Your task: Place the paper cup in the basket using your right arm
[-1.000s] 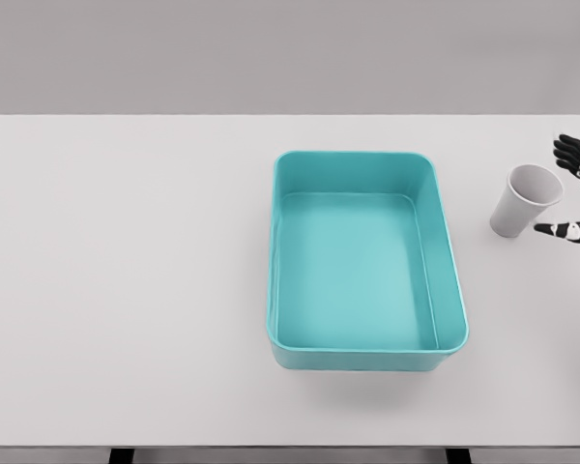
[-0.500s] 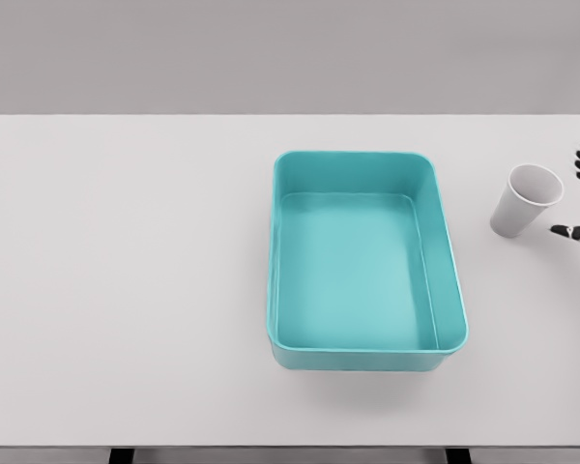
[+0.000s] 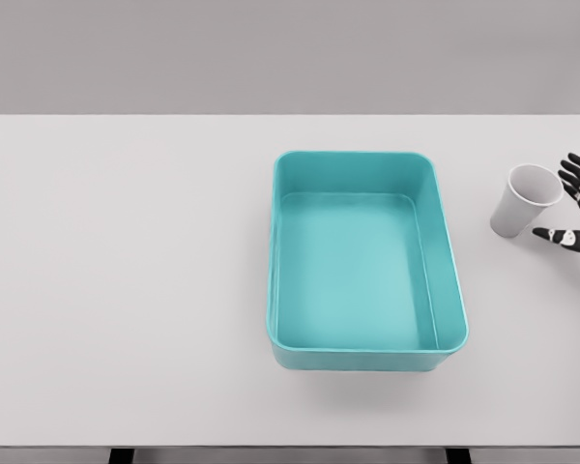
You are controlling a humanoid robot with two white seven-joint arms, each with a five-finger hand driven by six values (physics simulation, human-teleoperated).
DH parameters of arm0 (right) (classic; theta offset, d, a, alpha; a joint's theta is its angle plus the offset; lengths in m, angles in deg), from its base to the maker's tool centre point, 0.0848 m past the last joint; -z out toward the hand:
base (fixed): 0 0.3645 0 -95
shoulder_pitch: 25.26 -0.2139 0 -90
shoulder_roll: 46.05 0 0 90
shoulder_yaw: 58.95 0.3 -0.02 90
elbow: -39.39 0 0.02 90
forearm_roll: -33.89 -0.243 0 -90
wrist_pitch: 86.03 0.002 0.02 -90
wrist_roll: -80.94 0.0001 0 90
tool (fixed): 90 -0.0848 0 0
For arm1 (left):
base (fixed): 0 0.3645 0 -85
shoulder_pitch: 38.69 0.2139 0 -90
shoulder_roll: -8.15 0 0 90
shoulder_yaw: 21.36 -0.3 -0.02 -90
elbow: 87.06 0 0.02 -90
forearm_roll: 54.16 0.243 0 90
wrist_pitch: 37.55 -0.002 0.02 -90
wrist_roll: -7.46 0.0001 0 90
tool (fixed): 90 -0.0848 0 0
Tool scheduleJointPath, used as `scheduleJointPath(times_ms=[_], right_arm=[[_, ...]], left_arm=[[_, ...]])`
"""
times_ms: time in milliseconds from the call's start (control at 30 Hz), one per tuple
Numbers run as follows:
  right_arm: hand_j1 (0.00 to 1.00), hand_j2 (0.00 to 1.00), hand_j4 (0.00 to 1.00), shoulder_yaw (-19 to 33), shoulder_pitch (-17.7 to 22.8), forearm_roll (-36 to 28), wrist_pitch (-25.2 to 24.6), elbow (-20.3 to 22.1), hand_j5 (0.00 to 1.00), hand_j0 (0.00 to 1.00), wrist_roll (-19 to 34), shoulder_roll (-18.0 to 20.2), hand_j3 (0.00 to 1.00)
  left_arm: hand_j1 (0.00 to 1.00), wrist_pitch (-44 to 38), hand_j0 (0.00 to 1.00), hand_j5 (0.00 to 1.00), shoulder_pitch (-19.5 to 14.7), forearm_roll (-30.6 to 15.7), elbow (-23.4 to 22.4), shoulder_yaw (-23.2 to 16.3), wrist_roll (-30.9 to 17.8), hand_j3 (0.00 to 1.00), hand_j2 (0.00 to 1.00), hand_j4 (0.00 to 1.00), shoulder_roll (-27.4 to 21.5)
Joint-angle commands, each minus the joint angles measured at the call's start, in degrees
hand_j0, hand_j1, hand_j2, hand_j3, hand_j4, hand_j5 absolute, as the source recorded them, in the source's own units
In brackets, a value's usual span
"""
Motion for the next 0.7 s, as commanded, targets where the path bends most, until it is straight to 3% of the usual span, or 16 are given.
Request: scheduleJointPath(times_ms=[0, 667], right_arm=[[1.00, 1.00, 1.00, -0.03, 0.00, -0.70, -0.47, -0.52, 1.00, 1.00, 0.00, -0.53, 1.00], [1.00, 1.00, 1.00, -2.40, -1.67, -0.61, -2.49, -0.52, 1.00, 1.00, 0.00, -2.73, 1.00]], left_arm=[[1.00, -0.05, 1.00, 1.00, 0.00, 0.00, 0.02, 0.05, 0.05, 1.00, 1.00, 1.00, 0.00], [1.00, -0.05, 1.00, 1.00, 0.00, 0.00, 0.02, 0.05, 0.05, 1.00, 1.00, 1.00, 0.00]])
